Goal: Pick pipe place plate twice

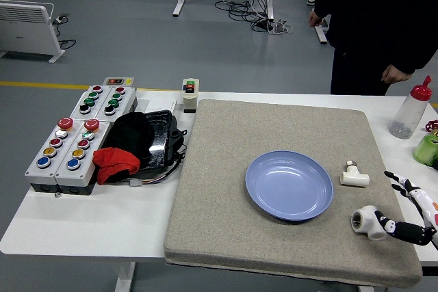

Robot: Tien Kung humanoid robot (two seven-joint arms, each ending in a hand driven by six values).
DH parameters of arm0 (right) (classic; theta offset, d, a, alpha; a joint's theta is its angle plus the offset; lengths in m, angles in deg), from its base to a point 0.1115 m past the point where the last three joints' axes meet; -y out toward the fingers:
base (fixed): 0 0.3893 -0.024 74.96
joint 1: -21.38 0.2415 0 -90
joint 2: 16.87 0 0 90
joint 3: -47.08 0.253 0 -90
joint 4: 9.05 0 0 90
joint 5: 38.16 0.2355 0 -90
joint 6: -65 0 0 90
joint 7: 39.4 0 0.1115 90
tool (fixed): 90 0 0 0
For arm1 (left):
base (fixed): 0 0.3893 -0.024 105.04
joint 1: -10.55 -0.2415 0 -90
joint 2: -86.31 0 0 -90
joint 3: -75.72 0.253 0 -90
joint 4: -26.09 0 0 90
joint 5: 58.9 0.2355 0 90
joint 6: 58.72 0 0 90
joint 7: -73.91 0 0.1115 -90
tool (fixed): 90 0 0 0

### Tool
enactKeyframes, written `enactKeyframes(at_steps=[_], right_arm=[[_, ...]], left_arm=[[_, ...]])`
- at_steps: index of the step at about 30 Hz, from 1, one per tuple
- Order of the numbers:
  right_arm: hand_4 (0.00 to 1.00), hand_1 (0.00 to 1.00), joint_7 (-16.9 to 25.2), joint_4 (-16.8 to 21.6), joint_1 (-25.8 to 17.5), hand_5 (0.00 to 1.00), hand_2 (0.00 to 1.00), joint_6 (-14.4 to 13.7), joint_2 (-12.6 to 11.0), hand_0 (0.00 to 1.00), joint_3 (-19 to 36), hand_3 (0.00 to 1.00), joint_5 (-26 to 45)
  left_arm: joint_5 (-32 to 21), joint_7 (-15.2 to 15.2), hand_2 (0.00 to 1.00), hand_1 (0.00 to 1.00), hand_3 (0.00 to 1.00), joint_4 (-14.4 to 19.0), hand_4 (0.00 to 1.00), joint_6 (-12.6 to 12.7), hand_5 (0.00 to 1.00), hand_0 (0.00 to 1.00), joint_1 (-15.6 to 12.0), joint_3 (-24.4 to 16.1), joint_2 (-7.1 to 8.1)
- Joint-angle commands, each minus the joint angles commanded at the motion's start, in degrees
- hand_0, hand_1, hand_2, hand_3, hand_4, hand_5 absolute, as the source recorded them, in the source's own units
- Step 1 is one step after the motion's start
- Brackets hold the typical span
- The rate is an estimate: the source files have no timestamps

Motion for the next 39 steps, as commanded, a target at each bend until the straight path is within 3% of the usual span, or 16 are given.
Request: enactKeyframes(at_steps=[13,28,29,34,35,39], right_arm=[[0.796,0.937,-1.1,-2.9,1.6,0.3,0.998,0.2,1.2,0.998,-3.4,0.965,-2.1],[0.775,0.916,-2.7,-6.2,2.6,0.278,0.997,0.6,1.9,0.985,-3.1,0.929,-5.9],[0.734,0.831,-2.7,-6.2,2.6,0.245,0.904,0.6,1.9,0.841,-3.1,0.861,-5.9],[0.734,0.831,-2.5,-6.5,2.8,0.245,0.904,-1.7,2.1,0.841,-3.1,0.861,-6.3],[0.551,0.518,-2.3,-6.5,2.7,0.112,0.589,-2.1,2.1,0.402,-3.2,0.694,-6.2],[0.551,0.518,-2.8,-6.6,2.7,0.112,0.589,-2.0,2.3,0.402,-3.2,0.694,-6.8]], left_arm=[[-0.9,0.2,0.677,0.662,0.613,0.0,0.25,-0.1,0.998,0.691,0.3,0.5,-0.03],[-0.9,0.2,0.678,0.662,0.613,0.0,0.25,-0.1,0.998,0.691,0.4,0.6,0.0],[-0.8,0.2,0.677,0.662,0.613,0.0,0.25,-0.1,0.998,0.691,0.4,0.6,0.0],[-0.6,0.1,0.677,0.662,0.613,0.0,0.25,-0.1,0.998,0.691,0.4,0.4,0.0],[-0.5,0.1,0.677,0.662,0.613,0.0,0.25,-0.1,0.998,0.691,0.4,0.4,0.01],[-0.6,0.0,0.677,0.662,0.613,0.0,0.25,-0.1,0.998,0.691,0.4,0.4,0.0]])
